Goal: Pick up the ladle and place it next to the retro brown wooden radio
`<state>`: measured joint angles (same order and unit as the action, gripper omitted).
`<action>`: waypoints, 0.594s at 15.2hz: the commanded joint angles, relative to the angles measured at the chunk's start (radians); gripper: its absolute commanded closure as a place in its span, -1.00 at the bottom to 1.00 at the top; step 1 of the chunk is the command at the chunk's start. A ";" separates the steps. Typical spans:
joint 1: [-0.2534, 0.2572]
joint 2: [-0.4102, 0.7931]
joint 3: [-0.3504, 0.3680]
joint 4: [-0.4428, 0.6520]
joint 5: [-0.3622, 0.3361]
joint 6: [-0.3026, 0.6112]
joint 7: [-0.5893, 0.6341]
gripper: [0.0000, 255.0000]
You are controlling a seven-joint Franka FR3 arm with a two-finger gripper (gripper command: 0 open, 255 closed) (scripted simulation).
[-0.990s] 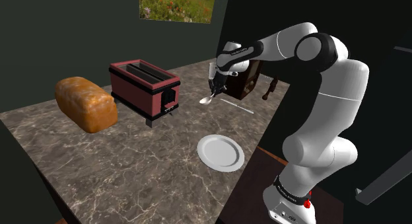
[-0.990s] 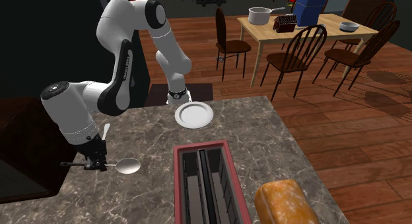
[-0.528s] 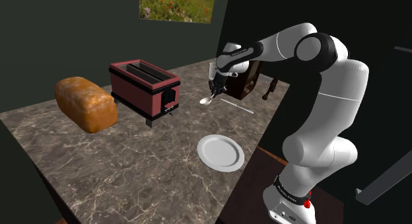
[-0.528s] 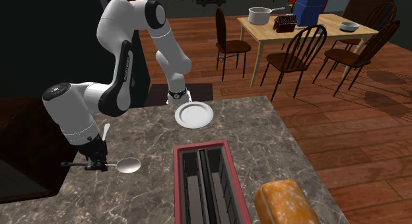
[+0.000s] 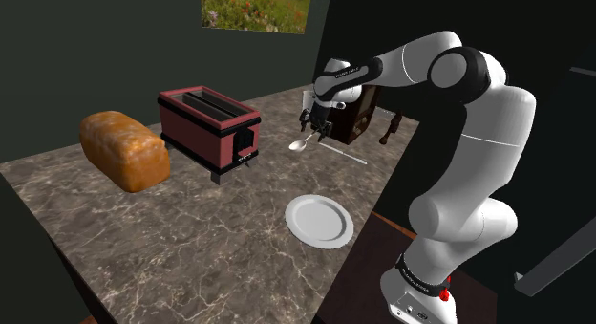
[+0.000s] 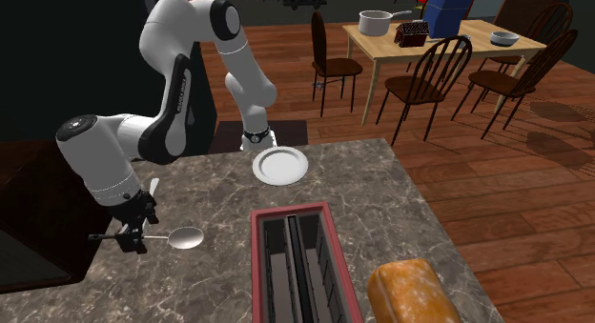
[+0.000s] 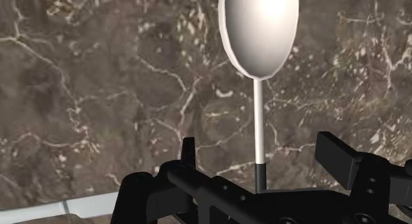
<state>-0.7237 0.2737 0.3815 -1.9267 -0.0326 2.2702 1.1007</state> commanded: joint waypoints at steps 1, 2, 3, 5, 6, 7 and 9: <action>-0.009 -0.039 0.005 0.009 0.018 -0.047 -0.012 -1.00; -0.012 -0.053 0.006 0.019 0.024 -0.070 -0.016 -1.00; -0.012 -0.053 0.006 0.019 0.024 -0.070 -0.016 -1.00; -0.012 -0.053 0.006 0.019 0.024 -0.070 -0.016 -1.00; -0.012 -0.053 0.006 0.019 0.024 -0.070 -0.016 -1.00; -0.012 -0.053 0.006 0.019 0.024 -0.070 -0.016 -1.00; -0.012 -0.053 0.006 0.019 0.024 -0.070 -0.016 -1.00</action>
<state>-0.7353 0.2209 0.3872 -1.9080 -0.0086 2.2008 1.0846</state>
